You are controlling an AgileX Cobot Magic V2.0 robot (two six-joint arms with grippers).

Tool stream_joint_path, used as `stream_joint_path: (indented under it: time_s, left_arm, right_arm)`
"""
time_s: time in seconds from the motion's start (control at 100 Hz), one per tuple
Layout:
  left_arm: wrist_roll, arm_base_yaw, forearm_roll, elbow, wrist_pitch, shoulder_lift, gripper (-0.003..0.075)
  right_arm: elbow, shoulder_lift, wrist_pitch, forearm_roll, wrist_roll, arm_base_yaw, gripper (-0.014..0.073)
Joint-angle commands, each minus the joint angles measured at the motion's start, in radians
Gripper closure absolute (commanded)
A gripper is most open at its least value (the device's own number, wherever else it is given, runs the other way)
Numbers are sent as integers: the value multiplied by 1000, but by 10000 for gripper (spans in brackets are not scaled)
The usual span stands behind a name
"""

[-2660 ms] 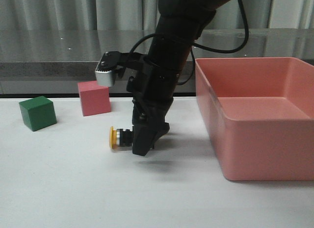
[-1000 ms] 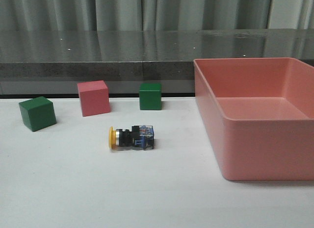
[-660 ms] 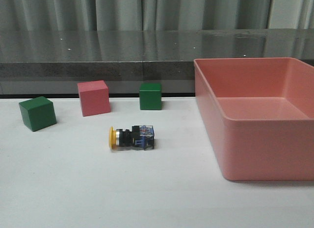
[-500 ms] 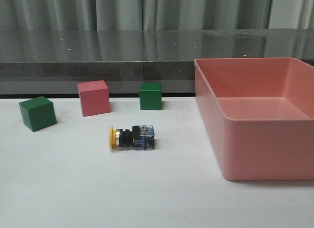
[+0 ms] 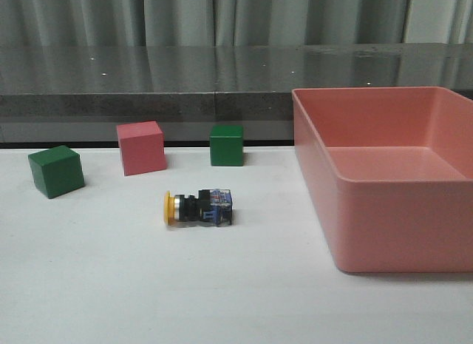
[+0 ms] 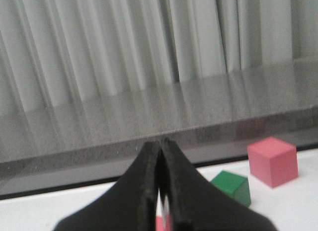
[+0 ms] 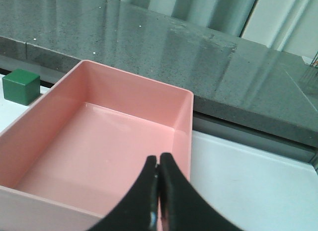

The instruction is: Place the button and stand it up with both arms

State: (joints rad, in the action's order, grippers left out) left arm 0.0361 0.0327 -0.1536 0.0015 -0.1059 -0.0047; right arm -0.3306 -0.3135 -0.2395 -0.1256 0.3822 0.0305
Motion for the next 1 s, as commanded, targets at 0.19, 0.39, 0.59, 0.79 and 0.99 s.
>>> stream_joint_path:
  time_s: [0.19, 0.39, 0.59, 0.79, 0.99]
  left_arm:
    - [13, 1, 190, -140, 52, 41, 739]
    - [13, 1, 190, -364, 158, 304, 739]
    - [13, 1, 209, -560, 145, 573, 739]
    - [13, 1, 213, -606, -49, 760, 739]
    - [13, -1, 215, -606, -156, 897, 738]
  right_arm:
    - [-23, -5, 74, -6, 0, -6, 655]
    - [-23, -5, 74, -6, 0, -6, 655]
    - [-23, -5, 74, -6, 0, -6, 655]
    - [-23, -5, 74, -6, 0, -6, 655]
    - [-23, -5, 74, -6, 0, -6, 655]
